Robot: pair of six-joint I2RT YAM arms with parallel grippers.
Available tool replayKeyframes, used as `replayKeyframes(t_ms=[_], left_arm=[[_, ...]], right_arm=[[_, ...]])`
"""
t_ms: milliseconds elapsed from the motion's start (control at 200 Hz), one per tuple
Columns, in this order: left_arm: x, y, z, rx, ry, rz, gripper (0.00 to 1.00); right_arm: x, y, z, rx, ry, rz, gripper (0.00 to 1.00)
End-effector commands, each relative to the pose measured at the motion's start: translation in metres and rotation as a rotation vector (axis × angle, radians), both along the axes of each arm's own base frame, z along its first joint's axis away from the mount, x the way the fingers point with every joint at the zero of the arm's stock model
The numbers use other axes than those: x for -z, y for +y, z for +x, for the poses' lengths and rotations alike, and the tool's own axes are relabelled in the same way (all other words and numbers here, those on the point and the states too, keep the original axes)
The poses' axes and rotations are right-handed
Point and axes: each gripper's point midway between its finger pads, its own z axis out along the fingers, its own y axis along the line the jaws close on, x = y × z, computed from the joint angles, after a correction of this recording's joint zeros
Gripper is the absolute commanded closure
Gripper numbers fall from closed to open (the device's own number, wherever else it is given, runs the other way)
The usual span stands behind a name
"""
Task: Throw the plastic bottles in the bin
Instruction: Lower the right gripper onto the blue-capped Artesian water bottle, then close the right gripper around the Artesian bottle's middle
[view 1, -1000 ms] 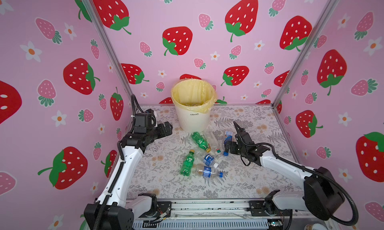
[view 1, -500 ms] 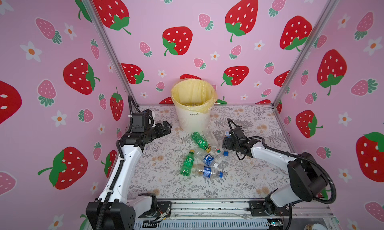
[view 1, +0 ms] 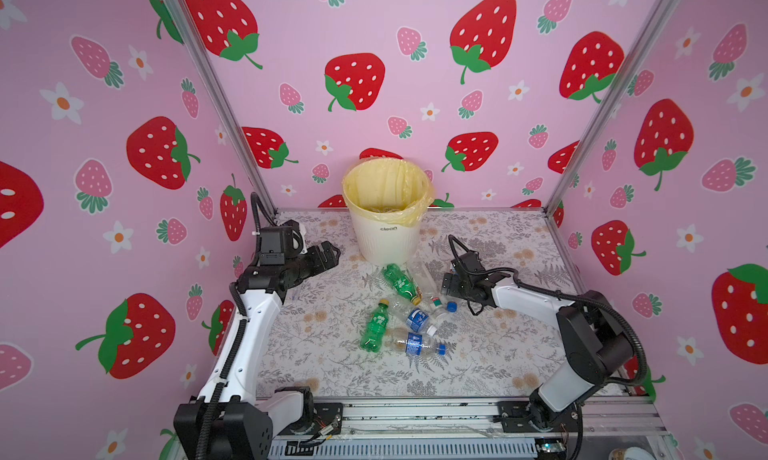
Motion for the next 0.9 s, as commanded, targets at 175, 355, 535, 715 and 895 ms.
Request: replayKeyframes(t_ms=[175,355,535,715,895], left_arm=[[-0.006,-0.003,-0.001,0.011,-0.025,-0.026,0.01],[-0.006,-0.003,-0.001,0.010,-0.025,-0.027,0.01],[-0.006,-0.003,-0.001,0.012,-0.024,-0.031,0.01],[-0.006,-0.003,-0.001,0.012,-0.026,-0.032,0.01],[-0.005,-0.001,0.000,0.007,-0.024,-0.033,0.01]], right_arm=[[0.005,0.005,0.011,0.012,0.009,-0.006,0.00],[0.007,0.007,0.014,0.005,0.010,-0.008,0.04],[0.007,0.010,0.016,-0.009,0.012,-0.006,0.13],[0.010,0.010,0.015,-0.002,0.017,0.003,0.27],[0.011,0.013,0.015,-0.004,0.022,0.018,0.28]])
